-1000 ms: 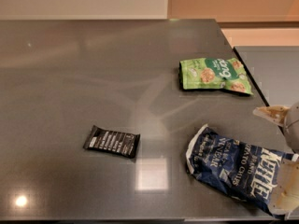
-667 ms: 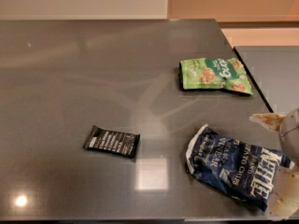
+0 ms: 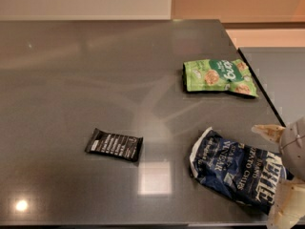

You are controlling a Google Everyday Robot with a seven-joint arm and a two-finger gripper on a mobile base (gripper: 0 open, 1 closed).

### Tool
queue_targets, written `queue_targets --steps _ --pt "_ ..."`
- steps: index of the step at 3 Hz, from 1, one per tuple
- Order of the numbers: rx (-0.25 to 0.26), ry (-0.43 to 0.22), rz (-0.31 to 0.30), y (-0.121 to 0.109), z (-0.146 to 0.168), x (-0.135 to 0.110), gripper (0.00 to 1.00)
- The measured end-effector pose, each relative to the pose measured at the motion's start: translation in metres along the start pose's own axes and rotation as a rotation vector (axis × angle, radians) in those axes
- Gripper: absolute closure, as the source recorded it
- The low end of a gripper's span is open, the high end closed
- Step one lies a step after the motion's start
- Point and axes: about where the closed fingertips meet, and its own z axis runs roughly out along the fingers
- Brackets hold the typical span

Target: Move blue chip bag near green rice chip bag

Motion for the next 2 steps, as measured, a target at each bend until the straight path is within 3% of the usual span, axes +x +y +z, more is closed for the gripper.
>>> queue_targets --steps 1,2 --pt "-0.006 0.007 0.008 0.0011 0.0063 0.0008 0.00" --pt "-0.012 0.021 0.021 0.0004 0.0108 0.0023 0.18"
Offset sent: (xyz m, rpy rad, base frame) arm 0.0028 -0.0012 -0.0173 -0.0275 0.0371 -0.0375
